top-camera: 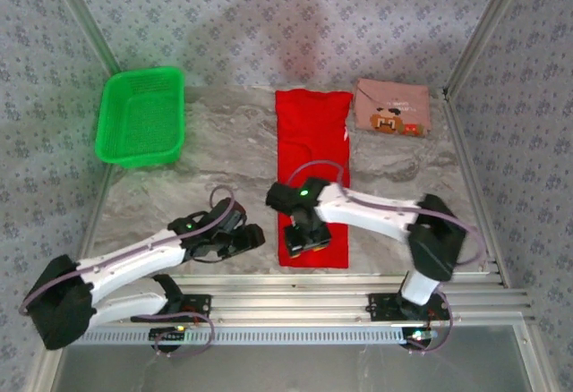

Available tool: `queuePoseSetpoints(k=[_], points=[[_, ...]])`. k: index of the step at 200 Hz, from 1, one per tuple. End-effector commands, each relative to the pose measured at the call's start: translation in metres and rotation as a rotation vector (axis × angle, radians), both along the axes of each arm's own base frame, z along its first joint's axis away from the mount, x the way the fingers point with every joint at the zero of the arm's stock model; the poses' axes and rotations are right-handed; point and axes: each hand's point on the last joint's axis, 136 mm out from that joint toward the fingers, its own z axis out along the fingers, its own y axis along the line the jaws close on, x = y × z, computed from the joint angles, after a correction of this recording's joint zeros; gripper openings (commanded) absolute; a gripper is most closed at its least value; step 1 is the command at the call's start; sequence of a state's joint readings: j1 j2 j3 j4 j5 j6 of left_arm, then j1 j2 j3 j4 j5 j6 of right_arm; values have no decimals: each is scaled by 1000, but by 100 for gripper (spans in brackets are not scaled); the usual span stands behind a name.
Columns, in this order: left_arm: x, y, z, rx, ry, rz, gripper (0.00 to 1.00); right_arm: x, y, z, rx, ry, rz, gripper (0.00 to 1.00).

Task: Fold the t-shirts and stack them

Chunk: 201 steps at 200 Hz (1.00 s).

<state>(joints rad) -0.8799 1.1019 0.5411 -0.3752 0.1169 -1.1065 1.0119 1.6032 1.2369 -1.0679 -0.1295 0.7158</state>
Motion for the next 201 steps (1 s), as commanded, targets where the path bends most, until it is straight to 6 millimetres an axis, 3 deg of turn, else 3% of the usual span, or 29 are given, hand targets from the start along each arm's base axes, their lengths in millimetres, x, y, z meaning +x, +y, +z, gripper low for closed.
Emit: queuePoseSetpoints(k=[1, 23, 50, 78, 101, 165, 201], points=[[5, -51, 22, -149, -21, -107, 69, -10, -44, -1, -3, 57, -142, 56], [2, -77, 16, -179, 31, -158, 67, -14, -78, -23, 46, 122, -282, 55], [1, -92, 8, -186, 65, -184, 66, -13, -94, -46, 182, 168, -439, 54], [-3, -92, -9, -140, 123, -178, 61, -8, -91, -64, 321, 192, -531, 52], [-7, -86, -16, -106, 143, -166, 59, 2, -84, -66, 384, 164, -544, 52], [-12, -85, -37, -49, 184, -143, 54, 1, -84, -83, 354, 200, -545, 47], [-14, -85, -46, -33, 194, -134, 45, -8, -93, -89, 293, 225, -554, 46]])
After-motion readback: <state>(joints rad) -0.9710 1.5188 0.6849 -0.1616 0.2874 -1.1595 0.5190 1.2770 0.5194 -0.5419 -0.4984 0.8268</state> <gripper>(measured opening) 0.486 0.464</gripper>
